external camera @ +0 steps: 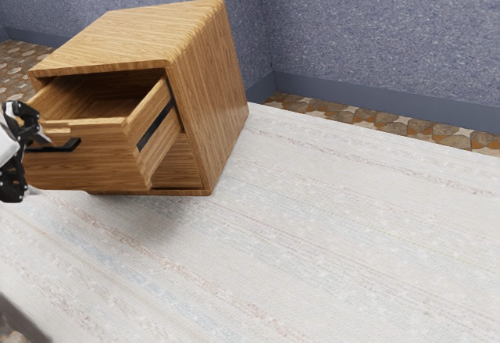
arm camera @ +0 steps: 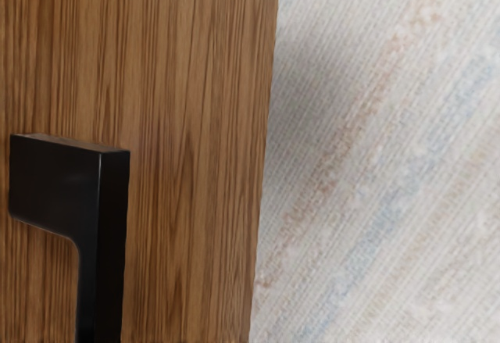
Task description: Pull the drawer handle with one arm to open the drawer
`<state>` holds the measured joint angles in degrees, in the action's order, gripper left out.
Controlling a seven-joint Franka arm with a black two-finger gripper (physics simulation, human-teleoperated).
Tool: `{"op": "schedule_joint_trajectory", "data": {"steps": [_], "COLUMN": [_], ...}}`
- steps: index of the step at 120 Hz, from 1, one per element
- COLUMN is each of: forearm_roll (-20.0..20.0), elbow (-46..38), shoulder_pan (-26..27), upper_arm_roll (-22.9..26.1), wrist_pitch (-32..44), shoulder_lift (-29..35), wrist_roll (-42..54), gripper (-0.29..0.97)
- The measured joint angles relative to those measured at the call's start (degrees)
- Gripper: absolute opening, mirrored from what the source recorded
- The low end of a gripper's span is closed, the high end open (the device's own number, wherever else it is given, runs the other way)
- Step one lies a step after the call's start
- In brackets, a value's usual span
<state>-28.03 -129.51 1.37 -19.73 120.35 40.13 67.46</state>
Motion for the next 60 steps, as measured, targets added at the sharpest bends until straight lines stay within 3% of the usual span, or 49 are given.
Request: {"op": "schedule_joint_trajectory", "data": {"steps": [31, 47, 60], "forearm_roll": [0.4, 4.5, 9.3], "elbow": [2.2, 12.6, 28.0], "shoulder_pan": [-2.2, -2.0, -1.9], "upper_arm_roll": [7.2, 9.6, 11.3], "wrist_pitch": [-4.5, -11.0, -19.0], "shoulder_lift": [4.1, 1.7, -9.4], "wrist_roll": [0.0, -0.1, -0.2], "gripper": [0.68, 0.68, 0.68]}}
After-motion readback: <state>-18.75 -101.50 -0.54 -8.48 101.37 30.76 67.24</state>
